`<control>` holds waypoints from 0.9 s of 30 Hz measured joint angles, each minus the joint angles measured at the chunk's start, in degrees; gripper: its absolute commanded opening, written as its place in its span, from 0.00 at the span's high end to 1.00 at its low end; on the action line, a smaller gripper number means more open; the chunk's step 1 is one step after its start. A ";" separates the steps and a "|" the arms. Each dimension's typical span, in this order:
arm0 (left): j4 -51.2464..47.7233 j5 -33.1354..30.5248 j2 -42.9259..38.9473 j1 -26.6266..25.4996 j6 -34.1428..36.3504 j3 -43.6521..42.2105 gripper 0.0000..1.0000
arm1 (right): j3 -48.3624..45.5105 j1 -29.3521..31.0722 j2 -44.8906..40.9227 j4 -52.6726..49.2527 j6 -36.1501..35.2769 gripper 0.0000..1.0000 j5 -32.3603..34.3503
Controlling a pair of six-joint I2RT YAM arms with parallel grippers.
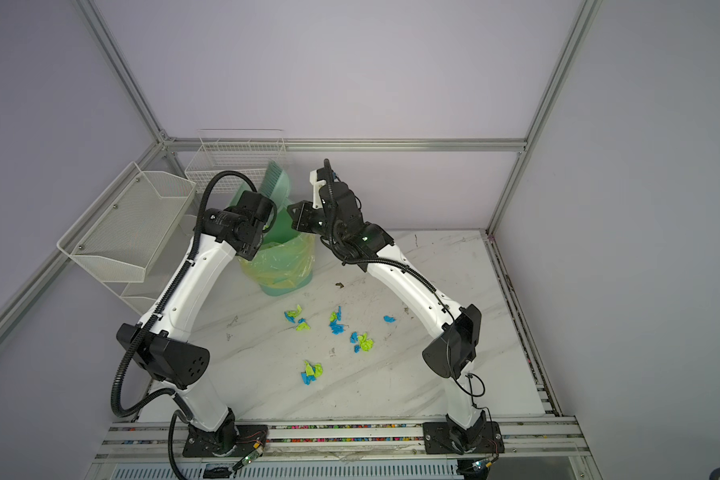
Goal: Sweep away the paper scraps from the table
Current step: 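Tilt the dustpan over the bin with the left while the right brushes scraps in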
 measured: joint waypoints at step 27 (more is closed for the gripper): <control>-0.39 3.06 -1.84 1.84 -0.52 0.04 1.00 | 0.76 1.86 5.03 -9.31 -1.46 1.00 12.17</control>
